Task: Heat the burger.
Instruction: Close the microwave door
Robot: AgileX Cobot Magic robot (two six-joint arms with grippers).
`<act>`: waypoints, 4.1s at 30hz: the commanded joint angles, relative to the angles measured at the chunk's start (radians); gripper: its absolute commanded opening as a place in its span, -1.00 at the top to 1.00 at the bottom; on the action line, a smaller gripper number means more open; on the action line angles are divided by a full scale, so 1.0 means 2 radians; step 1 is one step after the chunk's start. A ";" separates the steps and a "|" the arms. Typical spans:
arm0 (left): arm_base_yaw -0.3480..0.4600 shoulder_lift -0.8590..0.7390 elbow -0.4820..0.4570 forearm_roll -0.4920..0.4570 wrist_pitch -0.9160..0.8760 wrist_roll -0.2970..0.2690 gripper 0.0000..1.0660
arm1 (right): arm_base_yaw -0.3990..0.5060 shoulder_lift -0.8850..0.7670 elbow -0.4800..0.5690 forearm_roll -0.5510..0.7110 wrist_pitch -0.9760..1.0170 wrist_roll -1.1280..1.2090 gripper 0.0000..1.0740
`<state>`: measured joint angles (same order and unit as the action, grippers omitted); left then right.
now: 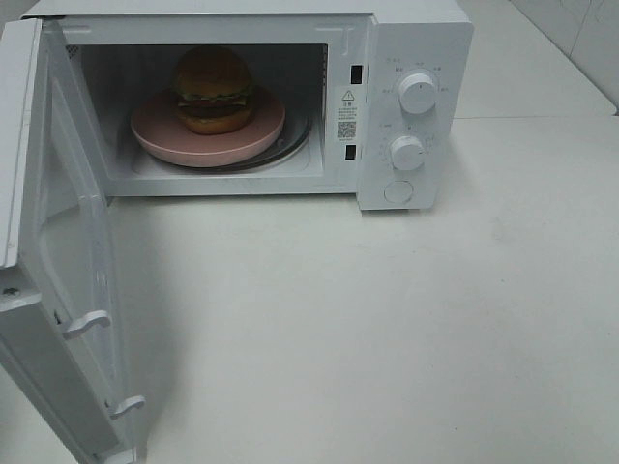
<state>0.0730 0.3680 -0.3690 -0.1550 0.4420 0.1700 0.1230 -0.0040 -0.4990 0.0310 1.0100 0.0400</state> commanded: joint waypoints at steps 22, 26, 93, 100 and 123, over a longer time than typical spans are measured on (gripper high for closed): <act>-0.002 0.117 0.097 -0.014 -0.311 0.007 1.00 | -0.003 -0.013 -0.001 -0.002 -0.009 -0.001 -0.41; -0.002 0.152 0.097 0.008 -0.323 0.005 1.00 | -0.003 -0.013 -0.001 -0.002 -0.009 -0.001 -0.41; -0.209 0.583 -0.041 0.257 -0.590 -0.224 1.00 | -0.003 -0.013 -0.001 -0.002 -0.009 -0.001 -0.41; -0.257 0.613 -0.072 0.170 -0.585 -0.177 1.00 | -0.003 -0.013 -0.001 -0.002 -0.009 -0.001 -0.41; -0.360 0.736 -0.241 0.035 -0.572 -0.118 1.00 | -0.003 -0.013 -0.001 -0.002 -0.009 -0.001 -0.41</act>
<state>-0.6350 1.8200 -0.8120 -0.0680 -0.7080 -0.0710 0.1230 -0.0040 -0.4990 0.0320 1.0100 0.0400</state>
